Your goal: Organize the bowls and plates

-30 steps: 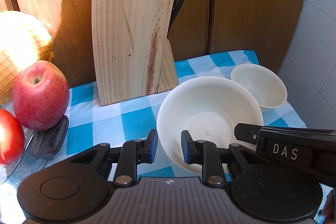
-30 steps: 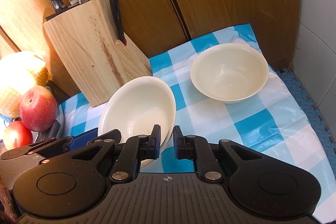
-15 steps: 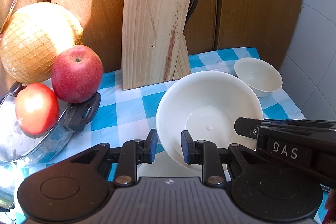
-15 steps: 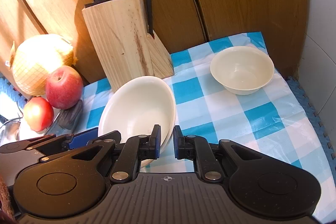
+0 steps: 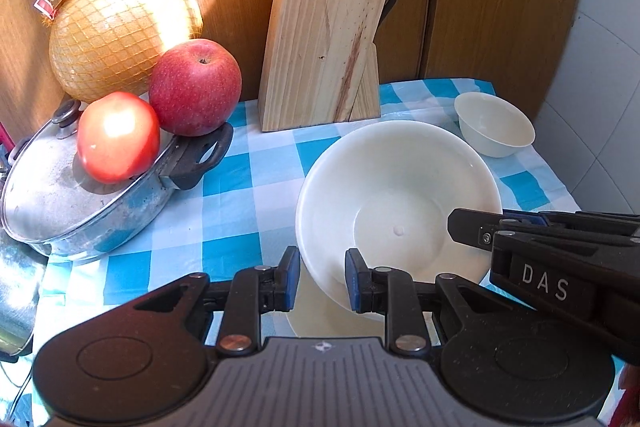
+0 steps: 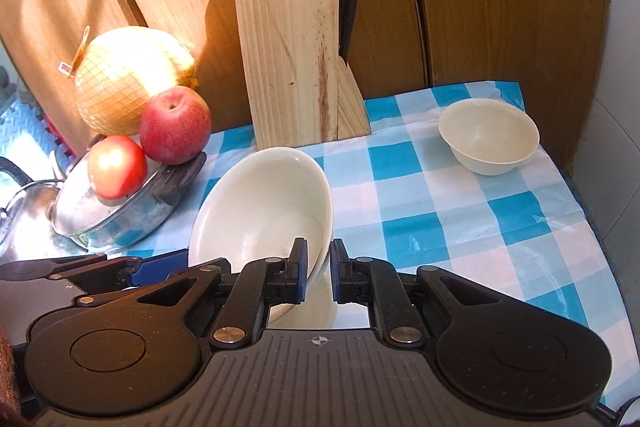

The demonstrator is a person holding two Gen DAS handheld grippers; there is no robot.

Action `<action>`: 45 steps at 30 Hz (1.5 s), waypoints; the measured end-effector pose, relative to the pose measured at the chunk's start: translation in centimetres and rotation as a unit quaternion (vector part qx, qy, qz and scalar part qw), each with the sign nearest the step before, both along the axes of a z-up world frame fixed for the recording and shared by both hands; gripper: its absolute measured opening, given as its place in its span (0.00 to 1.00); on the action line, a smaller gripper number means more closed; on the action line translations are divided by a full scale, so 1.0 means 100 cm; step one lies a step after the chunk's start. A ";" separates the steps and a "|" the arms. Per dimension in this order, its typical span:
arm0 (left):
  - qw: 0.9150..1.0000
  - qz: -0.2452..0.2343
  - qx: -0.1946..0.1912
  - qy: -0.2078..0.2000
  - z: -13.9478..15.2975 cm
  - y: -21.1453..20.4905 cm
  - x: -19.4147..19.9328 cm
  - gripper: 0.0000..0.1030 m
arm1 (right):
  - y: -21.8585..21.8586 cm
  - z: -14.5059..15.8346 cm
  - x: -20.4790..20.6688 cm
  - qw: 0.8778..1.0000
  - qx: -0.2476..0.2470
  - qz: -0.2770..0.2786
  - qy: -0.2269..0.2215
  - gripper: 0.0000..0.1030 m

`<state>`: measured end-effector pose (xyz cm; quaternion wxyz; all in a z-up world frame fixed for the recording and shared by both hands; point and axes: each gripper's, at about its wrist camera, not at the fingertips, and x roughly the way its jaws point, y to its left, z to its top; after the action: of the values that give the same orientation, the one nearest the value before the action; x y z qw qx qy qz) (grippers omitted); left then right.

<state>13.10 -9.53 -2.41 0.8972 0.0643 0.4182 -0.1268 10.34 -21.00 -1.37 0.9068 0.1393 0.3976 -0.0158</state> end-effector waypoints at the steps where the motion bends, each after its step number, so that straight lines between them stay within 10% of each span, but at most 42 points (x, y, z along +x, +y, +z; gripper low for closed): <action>1: 1.000 0.000 0.000 0.003 -0.001 0.002 -0.001 0.18 | 0.002 -0.001 -0.001 1.000 -0.002 0.001 0.001 0.17; 17: 0.999 0.004 0.035 0.021 -0.023 0.010 -0.006 0.18 | 0.019 -0.027 -0.004 0.999 -0.002 0.025 0.042 0.17; 32: 1.000 -0.007 0.009 -0.001 -0.005 -0.008 0.006 0.19 | -0.016 -0.023 0.002 0.999 -0.004 -0.025 0.019 0.39; 45: 0.999 -0.028 0.040 -0.018 -0.018 -0.114 0.066 0.21 | -0.088 -0.027 0.023 0.981 -0.154 -0.116 0.023 0.42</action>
<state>19.73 -20.96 -4.19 0.8973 0.1145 0.4047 -0.1339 12.68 -29.76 -4.02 0.8999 0.0432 0.3924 -0.1853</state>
